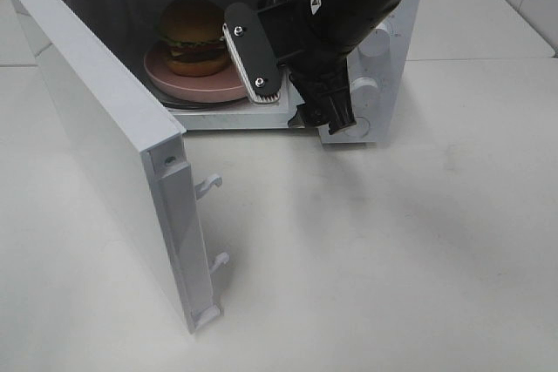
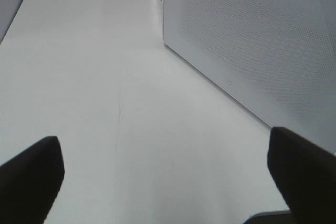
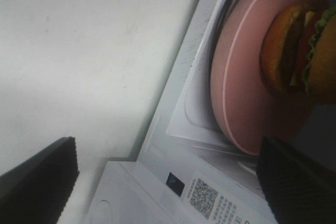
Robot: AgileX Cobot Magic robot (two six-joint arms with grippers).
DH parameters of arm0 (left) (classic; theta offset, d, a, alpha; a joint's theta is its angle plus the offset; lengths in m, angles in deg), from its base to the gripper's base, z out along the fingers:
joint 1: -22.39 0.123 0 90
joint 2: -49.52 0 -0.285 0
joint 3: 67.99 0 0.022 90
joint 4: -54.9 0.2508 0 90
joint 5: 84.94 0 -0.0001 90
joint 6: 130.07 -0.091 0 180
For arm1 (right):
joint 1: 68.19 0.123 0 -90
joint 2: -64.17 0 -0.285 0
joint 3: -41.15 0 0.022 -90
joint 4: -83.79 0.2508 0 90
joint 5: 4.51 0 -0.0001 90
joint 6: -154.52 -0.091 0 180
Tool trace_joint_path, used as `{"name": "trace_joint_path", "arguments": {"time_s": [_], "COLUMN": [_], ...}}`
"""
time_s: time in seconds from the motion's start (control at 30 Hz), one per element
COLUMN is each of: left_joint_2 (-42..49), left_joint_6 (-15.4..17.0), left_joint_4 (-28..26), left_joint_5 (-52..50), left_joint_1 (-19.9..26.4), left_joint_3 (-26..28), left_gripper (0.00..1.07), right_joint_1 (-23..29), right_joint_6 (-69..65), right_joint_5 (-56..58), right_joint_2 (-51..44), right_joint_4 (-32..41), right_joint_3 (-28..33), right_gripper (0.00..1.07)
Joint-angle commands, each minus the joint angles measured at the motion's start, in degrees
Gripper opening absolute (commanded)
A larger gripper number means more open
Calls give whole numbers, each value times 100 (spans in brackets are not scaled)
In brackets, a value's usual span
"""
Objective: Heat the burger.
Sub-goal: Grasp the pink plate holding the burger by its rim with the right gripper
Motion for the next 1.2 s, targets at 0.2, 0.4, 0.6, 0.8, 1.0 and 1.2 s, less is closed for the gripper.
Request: {"name": "trace_joint_path", "arguments": {"time_s": [0.2,0.4,0.6,0.8,1.0,1.2], "left_joint_2": [29,29,29,29,29,29], "left_joint_6": [29,29,29,29,29,29], "left_joint_4": [-40,-40,-40,-40,-40,-40], "left_joint_5": [-74,-74,-74,-74,-74,-74], "left_joint_1": [11,11,11,11,11,11], "left_joint_3": [0,0,0,0,0,0], "left_gripper": [98,98,98,98,98,98], "right_joint_1": [0,0,-69,-132,-132,-132], "right_joint_6": [-52,-120,-315,-327,-332,-361], "right_joint_5": [-183,-178,-172,-166,-160,-149], "right_joint_2": [418,894,1329,1662,1874,2189], "right_joint_4": [-29,-29,-17,-6,-6,-6], "right_joint_3": [-430,-917,-1341,-1604,-1805,-2131], "right_gripper": [88,88,88,87,87,86]}}
